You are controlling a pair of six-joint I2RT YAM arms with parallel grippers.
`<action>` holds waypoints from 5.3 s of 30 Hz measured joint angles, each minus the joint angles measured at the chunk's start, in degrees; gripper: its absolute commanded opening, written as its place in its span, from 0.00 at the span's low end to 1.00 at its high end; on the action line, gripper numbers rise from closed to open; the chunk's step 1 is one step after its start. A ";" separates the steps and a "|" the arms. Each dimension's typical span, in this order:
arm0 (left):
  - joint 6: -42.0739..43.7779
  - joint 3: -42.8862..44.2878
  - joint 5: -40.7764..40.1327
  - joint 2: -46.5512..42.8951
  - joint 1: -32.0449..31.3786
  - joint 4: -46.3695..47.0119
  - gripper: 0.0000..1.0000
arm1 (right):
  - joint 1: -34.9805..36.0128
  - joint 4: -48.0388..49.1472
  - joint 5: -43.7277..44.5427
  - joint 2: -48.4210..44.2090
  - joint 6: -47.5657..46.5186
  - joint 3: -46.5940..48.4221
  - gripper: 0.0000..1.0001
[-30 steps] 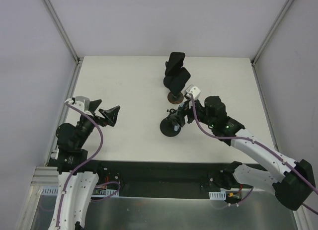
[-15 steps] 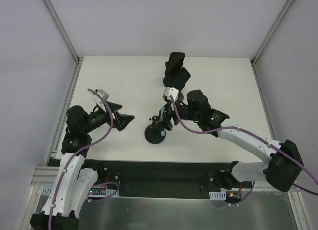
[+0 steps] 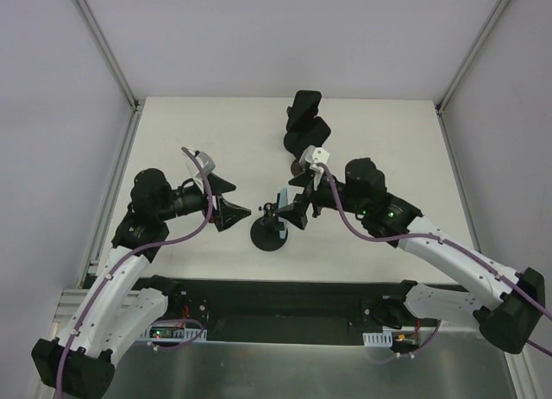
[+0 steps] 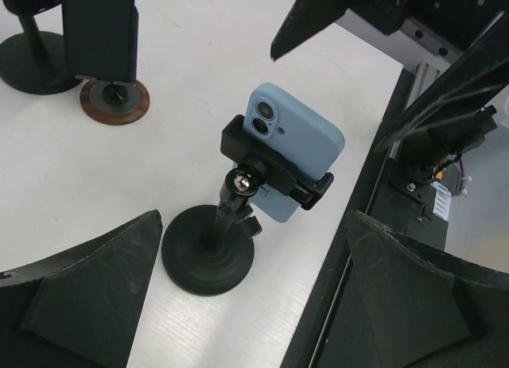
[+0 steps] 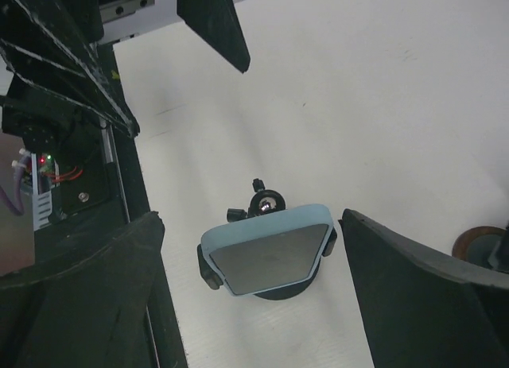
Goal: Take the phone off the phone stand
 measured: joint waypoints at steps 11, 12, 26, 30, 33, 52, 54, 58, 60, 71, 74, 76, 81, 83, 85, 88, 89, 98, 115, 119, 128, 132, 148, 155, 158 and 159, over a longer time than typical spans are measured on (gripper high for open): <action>13.73 6.84 2.95 12.35 -3.72 -4.72 0.93 | 0.00 2.71 11.76 -14.73 3.37 -8.94 0.96; 14.80 7.32 3.15 13.16 -4.07 -5.20 0.92 | 0.00 2.82 12.50 -15.30 3.41 -9.62 0.96; 26.27 12.02 3.67 28.22 -11.26 -6.78 0.82 | 0.00 1.46 18.29 -21.35 2.14 -14.71 0.96; 27.39 12.83 2.05 31.74 -13.70 -6.82 0.75 | 0.00 1.40 18.25 -21.33 1.68 -14.71 0.96; 28.09 13.20 1.42 33.79 -14.73 -6.82 0.68 | 0.00 1.29 18.27 -21.33 1.25 -14.71 0.96; 16.31 7.02 -14.38 32.44 -23.23 4.07 0.13 | 0.02 0.13 16.26 -16.63 1.18 -14.01 0.96; 14.23 5.68 -18.78 31.26 -24.92 5.95 0.11 | 0.02 -0.13 15.93 -15.58 1.36 -13.53 0.96; 10.97 4.90 -26.60 30.58 -28.63 7.69 0.10 | 0.26 -0.63 15.89 -13.68 1.84 -12.00 0.96; 9.44 4.74 -29.90 30.49 -30.05 8.15 0.10 | 0.74 -0.66 15.98 -12.74 2.10 -10.93 0.97; 5.77 4.15 -36.63 30.32 -32.35 9.55 0.16 | 4.76 -0.39 25.66 -7.26 3.80 -7.72 0.70; 5.70 3.85 -37.09 29.97 -32.70 9.64 0.17 | 5.66 -0.22 28.11 -5.60 4.07 -7.72 0.52; 5.68 3.56 -37.40 29.68 -32.72 9.75 0.18 | 6.14 -0.15 29.31 -4.94 4.07 -7.72 0.40; 4.94 1.62 -38.23 28.52 -32.76 12.22 0.38 | 7.93 0.63 29.62 -4.52 4.72 -7.72 0.03; 4.50 -0.11 -38.53 27.32 -33.07 14.19 0.44 | 8.04 0.63 30.21 -4.50 4.68 -7.72 0.01; 4.42 -2.25 -38.69 25.83 -33.05 16.44 0.51 | 8.07 0.63 30.88 -4.52 4.44 -7.72 0.01; 4.28 -5.75 -39.50 24.50 -33.05 20.04 0.57 | 8.11 0.63 31.54 -4.52 4.37 -7.72 0.01; 4.24 -7.02 -39.74 24.37 -33.05 21.64 0.58 | 8.24 0.63 31.74 -4.52 4.37 -7.72 0.01; 4.04 -12.70 -42.29 24.61 -33.05 31.78 0.60 | 9.20 0.63 32.81 -4.52 4.33 -7.74 0.01; 4.83 -12.70 -40.61 27.82 -33.40 40.87 0.00 | 9.66 1.01 34.14 -4.31 4.28 -7.74 0.30; 4.76 -12.70 -39.91 28.24 -33.40 41.48 0.00 | 9.70 2.58 35.01 -3.74 4.15 -7.74 0.39; 4.76 -12.70 -39.47 28.55 -33.46 41.94 0.00 | 9.77 8.98 38.82 1.53 2.38 -7.74 0.40; 4.76 -12.70 -39.50 28.55 -33.46 41.92 0.00 | 9.77 10.60 39.78 3.13 1.86 -7.72 0.36; 0.39 -13.18 -46.71 27.15 -34.38 39.89 0.00 | 10.34 10.82 37.75 3.30 2.10 -7.72 0.01; -4.33 -14.84 -43.71 24.28 -32.17 38.23 0.00 | 11.32 10.78 37.79 1.92 3.98 -8.70 0.01; -5.07 -14.82 -43.41 24.04 -32.15 37.81 0.00 | 11.47 11.02 37.99 1.51 4.46 -9.14 0.01; -5.20 -14.80 -43.43 24.04 -32.15 37.75 0.00 | 11.52 11.04 38.18 1.51 4.50 -9.14 0.01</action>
